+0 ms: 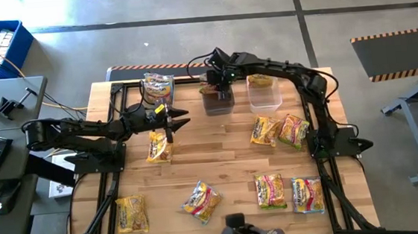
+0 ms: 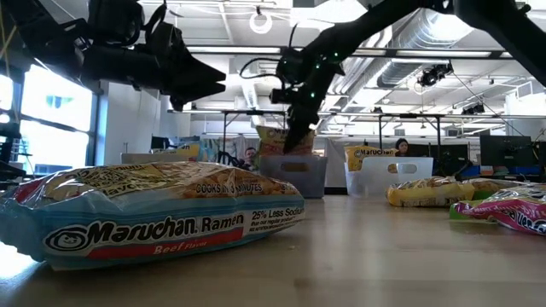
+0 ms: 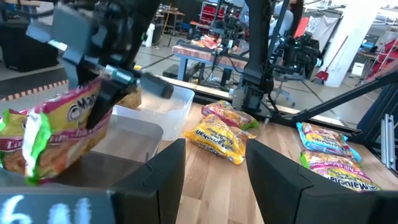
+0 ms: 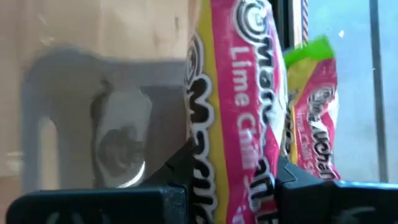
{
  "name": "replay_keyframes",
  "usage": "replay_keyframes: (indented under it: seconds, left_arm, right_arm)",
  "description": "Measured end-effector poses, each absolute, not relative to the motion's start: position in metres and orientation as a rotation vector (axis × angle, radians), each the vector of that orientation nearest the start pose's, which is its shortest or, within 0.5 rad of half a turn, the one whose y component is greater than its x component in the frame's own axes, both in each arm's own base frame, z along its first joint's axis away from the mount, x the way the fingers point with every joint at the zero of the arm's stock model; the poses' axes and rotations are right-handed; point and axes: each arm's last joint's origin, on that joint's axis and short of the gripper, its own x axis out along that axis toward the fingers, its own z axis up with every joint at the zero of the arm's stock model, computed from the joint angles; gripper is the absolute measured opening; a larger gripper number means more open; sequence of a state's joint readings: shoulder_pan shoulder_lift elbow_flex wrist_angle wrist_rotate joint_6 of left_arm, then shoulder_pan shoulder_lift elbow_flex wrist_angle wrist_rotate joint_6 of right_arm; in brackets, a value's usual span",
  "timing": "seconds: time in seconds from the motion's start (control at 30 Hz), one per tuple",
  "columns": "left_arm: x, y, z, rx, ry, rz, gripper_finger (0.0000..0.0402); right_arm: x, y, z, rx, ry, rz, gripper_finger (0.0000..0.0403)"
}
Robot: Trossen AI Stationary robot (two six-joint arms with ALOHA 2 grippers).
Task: Sort Maruchan noodles
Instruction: Put the green noodle pack into the black bin
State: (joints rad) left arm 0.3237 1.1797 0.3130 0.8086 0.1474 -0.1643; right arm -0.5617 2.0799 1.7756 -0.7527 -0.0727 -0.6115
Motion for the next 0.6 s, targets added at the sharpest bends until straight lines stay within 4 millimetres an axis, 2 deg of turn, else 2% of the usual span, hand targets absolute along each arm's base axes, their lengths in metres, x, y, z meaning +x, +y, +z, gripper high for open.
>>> replay_keyframes:
  seconds: [0.27, 0.43, 0.6]
  left_arm:
    - [0.210, 0.066, 0.193, -0.188, 0.048, 0.182, 0.0158]
    - [0.210, 0.066, 0.192, -0.193, 0.067, 0.183, 0.0158]
    - [0.210, 0.066, 0.191, -0.194, 0.076, 0.184, 0.0158]
  right_arm:
    - [0.387, -0.247, 0.217, -0.254, 1.104, -0.144, 0.0081]
    - [0.384, -0.248, 0.217, -0.230, 1.117, -0.154, 0.0081]
    - [0.383, -0.247, 0.226, -0.204, 1.140, -0.165, 0.0081]
